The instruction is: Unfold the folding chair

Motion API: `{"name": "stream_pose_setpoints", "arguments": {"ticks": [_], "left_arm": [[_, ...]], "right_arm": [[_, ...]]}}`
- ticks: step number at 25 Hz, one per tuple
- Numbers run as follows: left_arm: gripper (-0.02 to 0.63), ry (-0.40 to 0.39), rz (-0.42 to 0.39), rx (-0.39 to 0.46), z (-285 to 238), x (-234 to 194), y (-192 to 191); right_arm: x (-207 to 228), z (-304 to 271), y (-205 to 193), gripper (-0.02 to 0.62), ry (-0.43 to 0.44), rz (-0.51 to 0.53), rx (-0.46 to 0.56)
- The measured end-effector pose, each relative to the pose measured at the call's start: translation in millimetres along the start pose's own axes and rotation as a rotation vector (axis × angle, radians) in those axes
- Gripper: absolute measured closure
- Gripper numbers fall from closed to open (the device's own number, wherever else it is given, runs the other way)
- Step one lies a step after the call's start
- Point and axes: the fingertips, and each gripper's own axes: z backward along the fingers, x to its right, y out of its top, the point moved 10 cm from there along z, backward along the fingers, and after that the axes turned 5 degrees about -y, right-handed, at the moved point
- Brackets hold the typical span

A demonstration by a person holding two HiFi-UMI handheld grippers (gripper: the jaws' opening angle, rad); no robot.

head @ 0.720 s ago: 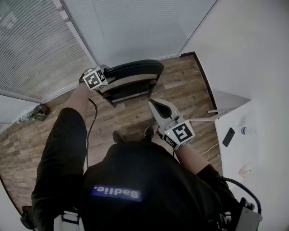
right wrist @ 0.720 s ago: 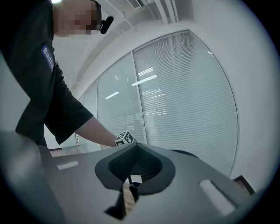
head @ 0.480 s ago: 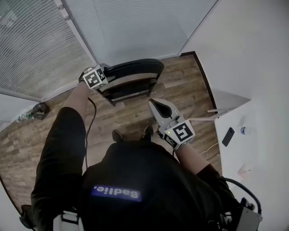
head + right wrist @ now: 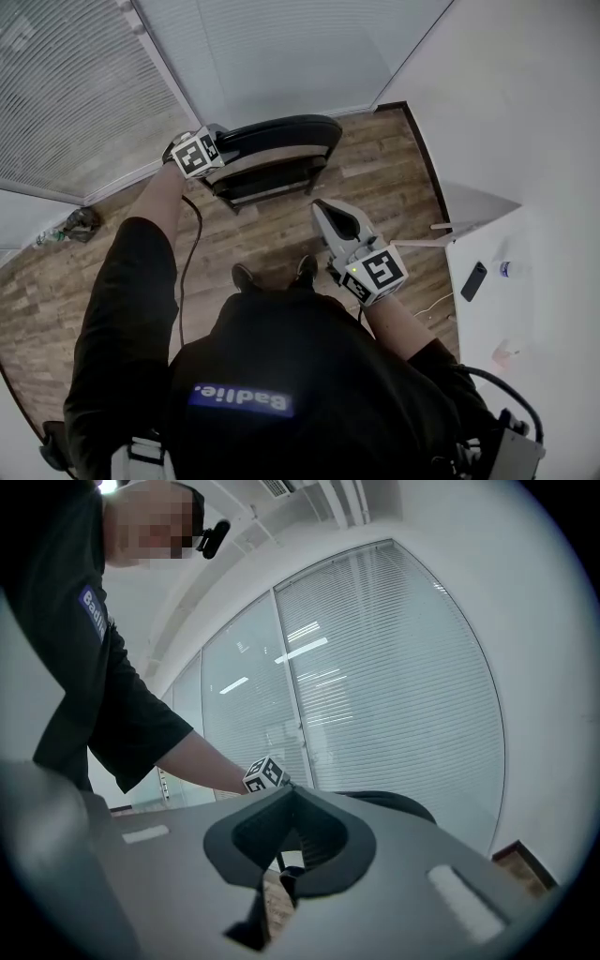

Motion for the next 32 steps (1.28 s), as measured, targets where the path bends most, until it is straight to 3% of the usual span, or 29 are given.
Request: {"name": "stream_pose_setpoints", "arguments": {"ticks": [32], "left_arm": [[0.505,0.01,-0.019,0.028,-2.4,-13.1,0.3]], "right_arm": [[26.9,-42.7,-15.4,0.591,0.003,-0.051,-0.038]]}}
